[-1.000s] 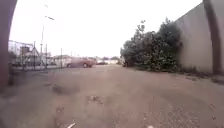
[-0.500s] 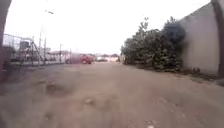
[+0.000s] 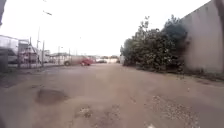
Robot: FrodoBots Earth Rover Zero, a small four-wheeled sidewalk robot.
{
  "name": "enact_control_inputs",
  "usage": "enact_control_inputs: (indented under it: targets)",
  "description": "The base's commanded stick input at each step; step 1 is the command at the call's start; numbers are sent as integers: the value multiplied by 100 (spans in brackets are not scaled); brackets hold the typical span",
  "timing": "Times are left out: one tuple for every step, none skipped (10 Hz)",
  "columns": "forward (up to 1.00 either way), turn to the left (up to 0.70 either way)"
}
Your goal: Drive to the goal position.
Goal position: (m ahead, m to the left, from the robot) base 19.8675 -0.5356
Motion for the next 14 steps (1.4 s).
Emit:
enact_control_inputs:
  targets:
    - [50,0]
    - [50,14]
    - [50,41]
    - [50,50]
    - [50,30]
    - [50,0]
    - [50,0]
    - [50,0]
    - [50,0]
    - [50,0]
    - [50,0]
    - [50,0]
    - [50,0]
    - [50,0]
